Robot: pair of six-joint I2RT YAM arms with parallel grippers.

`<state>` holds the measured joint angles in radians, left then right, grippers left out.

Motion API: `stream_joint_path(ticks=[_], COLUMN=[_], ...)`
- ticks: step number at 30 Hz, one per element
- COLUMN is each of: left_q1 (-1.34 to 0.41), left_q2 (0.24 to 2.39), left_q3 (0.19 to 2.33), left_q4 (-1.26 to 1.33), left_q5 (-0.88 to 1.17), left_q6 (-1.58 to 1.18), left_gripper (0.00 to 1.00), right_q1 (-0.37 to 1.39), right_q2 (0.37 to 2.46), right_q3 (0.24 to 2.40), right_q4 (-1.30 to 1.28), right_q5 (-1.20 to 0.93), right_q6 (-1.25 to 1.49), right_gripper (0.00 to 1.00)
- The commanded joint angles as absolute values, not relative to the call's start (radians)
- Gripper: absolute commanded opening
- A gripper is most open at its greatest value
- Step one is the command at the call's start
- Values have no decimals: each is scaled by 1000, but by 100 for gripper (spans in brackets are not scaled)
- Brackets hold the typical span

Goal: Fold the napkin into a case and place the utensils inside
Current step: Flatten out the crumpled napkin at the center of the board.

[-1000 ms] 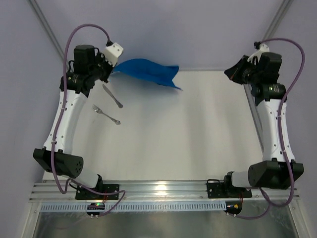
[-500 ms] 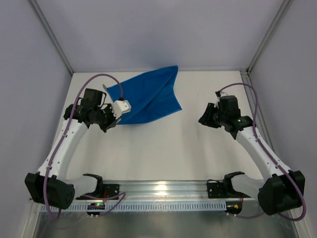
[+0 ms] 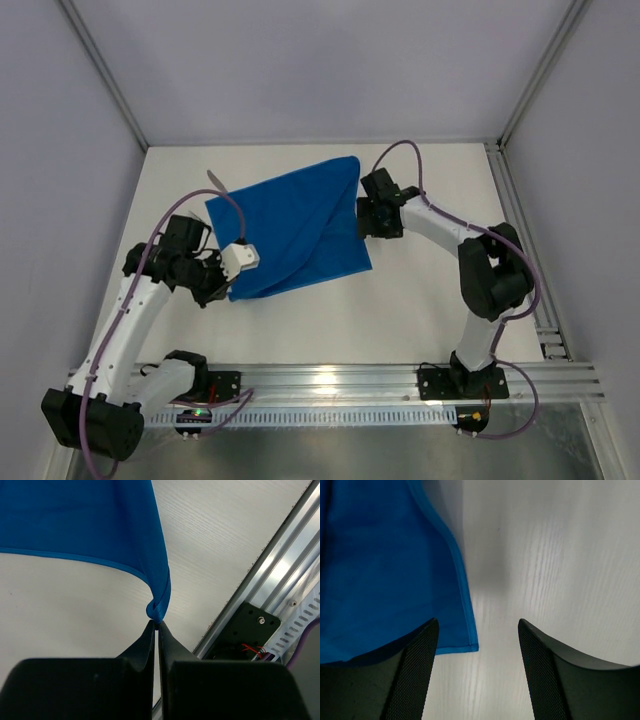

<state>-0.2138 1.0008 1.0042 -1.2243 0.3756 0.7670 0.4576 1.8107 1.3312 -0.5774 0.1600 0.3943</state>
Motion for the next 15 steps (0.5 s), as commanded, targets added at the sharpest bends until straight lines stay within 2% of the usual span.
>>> stream_joint_path(ticks=[1,5,12,14,15], left_q1=[-215,-215,-215,-216,-216], left_q2=[980,977,966,963,962], left_q3=[996,999,999,999,999], left_q4=[-1221,-1221,-1218,-1216,-1219], left_q5=[400,410,403,400,399], left_q6=[750,741,730,727,723], left_gripper=[0,0,0,0,0], right_q1=[546,578,618,618,618], right_q2=[1772,1769,1858,1864,1862], right_q3=[1278,1177,1172,1135,1120], right_q4=[-620,-557,-549,-542,-526], right_q5=[215,201,221,213,209], right_q6=[402,454,469,480,483], right_gripper=[69,69,68,57,46])
